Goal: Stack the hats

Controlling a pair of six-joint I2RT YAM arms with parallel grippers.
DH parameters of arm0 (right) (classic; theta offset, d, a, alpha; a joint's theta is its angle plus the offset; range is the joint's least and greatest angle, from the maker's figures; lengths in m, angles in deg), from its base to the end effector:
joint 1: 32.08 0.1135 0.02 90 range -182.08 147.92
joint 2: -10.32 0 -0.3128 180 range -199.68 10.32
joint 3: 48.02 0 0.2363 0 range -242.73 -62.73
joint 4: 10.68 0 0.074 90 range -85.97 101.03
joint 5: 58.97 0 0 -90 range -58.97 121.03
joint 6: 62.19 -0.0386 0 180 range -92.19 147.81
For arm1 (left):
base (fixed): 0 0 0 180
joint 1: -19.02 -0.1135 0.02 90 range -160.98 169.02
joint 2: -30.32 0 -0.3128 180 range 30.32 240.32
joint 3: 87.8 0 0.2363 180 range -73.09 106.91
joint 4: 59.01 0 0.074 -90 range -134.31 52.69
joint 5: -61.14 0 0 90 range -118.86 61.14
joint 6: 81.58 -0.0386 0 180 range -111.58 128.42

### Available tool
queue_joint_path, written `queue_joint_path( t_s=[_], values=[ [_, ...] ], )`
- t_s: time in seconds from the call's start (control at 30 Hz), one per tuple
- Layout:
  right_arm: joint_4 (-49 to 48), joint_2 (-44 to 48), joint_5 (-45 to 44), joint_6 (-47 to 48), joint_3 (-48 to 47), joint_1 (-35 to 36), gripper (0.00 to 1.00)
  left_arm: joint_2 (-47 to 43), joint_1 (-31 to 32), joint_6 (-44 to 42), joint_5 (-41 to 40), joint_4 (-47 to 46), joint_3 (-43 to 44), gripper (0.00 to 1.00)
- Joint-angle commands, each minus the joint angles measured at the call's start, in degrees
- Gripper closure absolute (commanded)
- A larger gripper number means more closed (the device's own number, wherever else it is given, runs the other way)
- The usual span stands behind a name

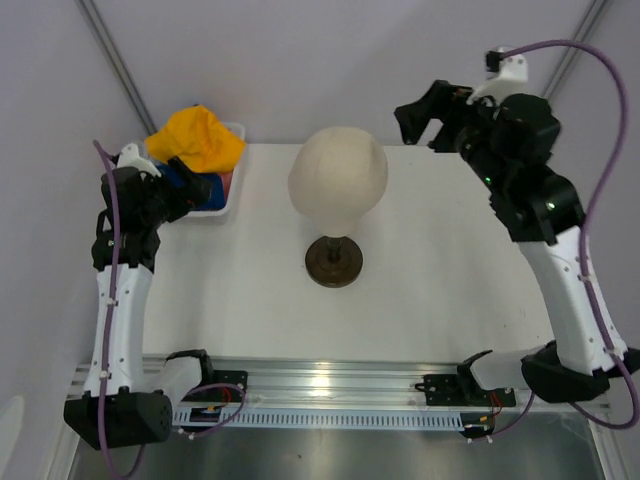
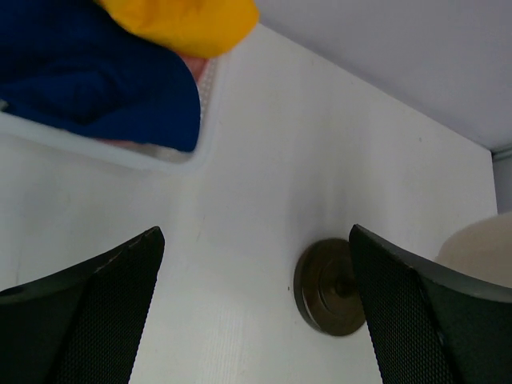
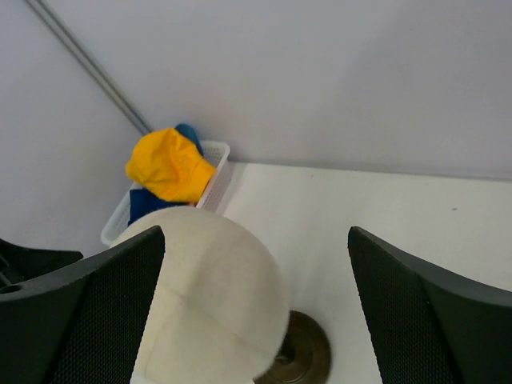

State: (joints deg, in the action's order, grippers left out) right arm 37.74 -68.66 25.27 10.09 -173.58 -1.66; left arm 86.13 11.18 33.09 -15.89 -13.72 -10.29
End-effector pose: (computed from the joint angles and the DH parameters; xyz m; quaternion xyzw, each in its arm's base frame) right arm 0.2046 0.1156 0.5886 -0.0446 0.7169 0.2504 0.6491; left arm 0.1657 0.0141 0.4149 -0.1733 0.8154 -0.1731 0.5244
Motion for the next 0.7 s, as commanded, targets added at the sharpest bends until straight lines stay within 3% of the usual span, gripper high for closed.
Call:
queue_joint_path(
  t_s=[0.0,0.17,0.27,0.37,0.4,0.67],
  values=[
    [6.1,8.4,1.6,3.4,-3.3,-3.4,0.01,6.0,-0.6,2.4,-8.8,-1.2,9.4,0.01],
    [5.6,19.1,-3.7,2.3,9.8,-6.3,0.01,19.0,-0.7,7.0,-16.4,-1.2,20.0,0.01],
    [5.1,23.0,-5.7,0.1,18.6,-7.9,0.00,26.7,-0.7,6.9,-15.8,-6.0,23.6,0.00],
    [3.4,26.8,-1.6,-2.5,25.9,-8.7,0.01,32.9,-0.7,5.2,-13.6,-15.4,24.6,0.02],
    [2.8,28.1,-0.1,-3.1,27.3,-8.7,0.01,34.5,-0.7,4.3,-13.4,-19.4,25.0,0.02],
    [4.4,29.7,2.6,-4.6,31.0,-8.8,0.01,52.5,-0.7,-5.3,-22.2,-23.6,36.3,0.01]
  ],
)
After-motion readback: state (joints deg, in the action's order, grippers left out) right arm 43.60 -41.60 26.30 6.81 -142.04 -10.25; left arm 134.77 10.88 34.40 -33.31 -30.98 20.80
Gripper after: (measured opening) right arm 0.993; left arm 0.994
